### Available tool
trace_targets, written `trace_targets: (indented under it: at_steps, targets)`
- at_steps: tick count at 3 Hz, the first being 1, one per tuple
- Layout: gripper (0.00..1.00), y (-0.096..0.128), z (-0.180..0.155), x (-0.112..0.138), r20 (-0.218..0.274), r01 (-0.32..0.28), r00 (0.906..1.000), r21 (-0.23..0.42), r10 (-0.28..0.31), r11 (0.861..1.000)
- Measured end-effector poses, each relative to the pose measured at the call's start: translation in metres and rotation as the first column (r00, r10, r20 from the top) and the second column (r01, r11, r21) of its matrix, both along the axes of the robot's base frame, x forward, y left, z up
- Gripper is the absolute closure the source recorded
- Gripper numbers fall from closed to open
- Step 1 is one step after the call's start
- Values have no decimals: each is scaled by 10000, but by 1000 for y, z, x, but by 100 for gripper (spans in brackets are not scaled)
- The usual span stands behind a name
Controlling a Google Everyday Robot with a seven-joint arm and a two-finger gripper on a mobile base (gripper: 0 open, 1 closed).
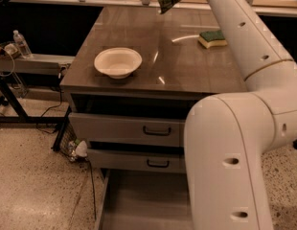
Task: Place green jalapeno chip bag into bottom drawer
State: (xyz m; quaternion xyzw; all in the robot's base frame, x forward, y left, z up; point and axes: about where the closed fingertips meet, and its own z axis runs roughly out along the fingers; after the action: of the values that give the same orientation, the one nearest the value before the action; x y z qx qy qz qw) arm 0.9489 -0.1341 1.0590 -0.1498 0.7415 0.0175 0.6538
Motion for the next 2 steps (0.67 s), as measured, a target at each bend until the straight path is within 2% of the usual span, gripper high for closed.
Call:
trace_targets:
  at_steps: [1,2]
  targets:
    - [100,-61,43,-44,142,683,9975,344,-688,9971]
    - [100,-108,81,-101,168,1343,9906,719,-1358,9883]
